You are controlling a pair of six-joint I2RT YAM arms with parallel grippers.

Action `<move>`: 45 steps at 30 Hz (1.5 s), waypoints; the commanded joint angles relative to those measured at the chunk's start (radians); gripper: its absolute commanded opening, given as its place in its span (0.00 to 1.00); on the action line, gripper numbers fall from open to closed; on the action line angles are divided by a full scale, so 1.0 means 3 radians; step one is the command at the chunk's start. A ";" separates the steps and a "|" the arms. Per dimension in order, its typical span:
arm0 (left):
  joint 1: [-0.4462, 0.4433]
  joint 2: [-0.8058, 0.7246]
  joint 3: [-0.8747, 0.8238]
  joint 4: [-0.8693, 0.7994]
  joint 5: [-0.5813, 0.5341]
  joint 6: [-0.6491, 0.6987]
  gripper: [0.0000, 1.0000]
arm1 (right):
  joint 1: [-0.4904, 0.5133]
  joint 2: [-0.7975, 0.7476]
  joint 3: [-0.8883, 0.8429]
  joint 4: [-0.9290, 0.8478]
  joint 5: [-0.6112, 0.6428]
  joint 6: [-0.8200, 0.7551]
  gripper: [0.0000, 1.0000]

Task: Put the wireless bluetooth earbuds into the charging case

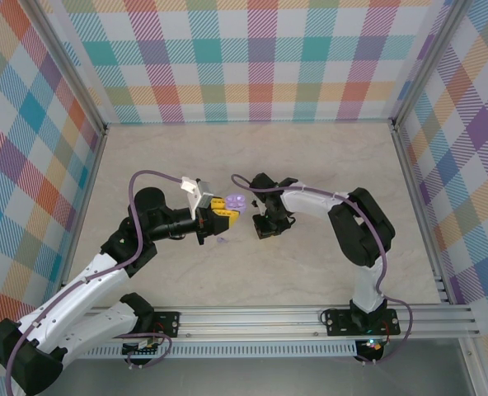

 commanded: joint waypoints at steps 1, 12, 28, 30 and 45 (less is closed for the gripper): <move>0.0027 -0.0011 0.0062 -0.0034 0.0041 -0.0001 0.00 | -0.0035 0.0079 0.0064 -0.0160 0.0222 0.0082 0.16; 0.0029 -0.0010 0.0048 -0.0032 0.0039 0.0002 0.00 | -0.0068 -0.0002 0.0064 -0.0317 0.0502 0.0037 0.18; 0.0030 -0.0015 0.0032 -0.0038 0.0024 0.0003 0.00 | -0.0194 0.0076 0.0229 -0.0350 0.0785 0.0119 0.18; 0.0027 -0.0019 0.0042 -0.0042 0.0027 0.0006 0.00 | -0.0200 0.0116 0.0270 -0.0334 0.0742 0.0108 0.18; 0.0027 -0.0032 0.0022 -0.0058 0.0019 0.0008 0.00 | -0.0199 0.0365 0.0546 -0.0268 0.0626 0.0032 0.20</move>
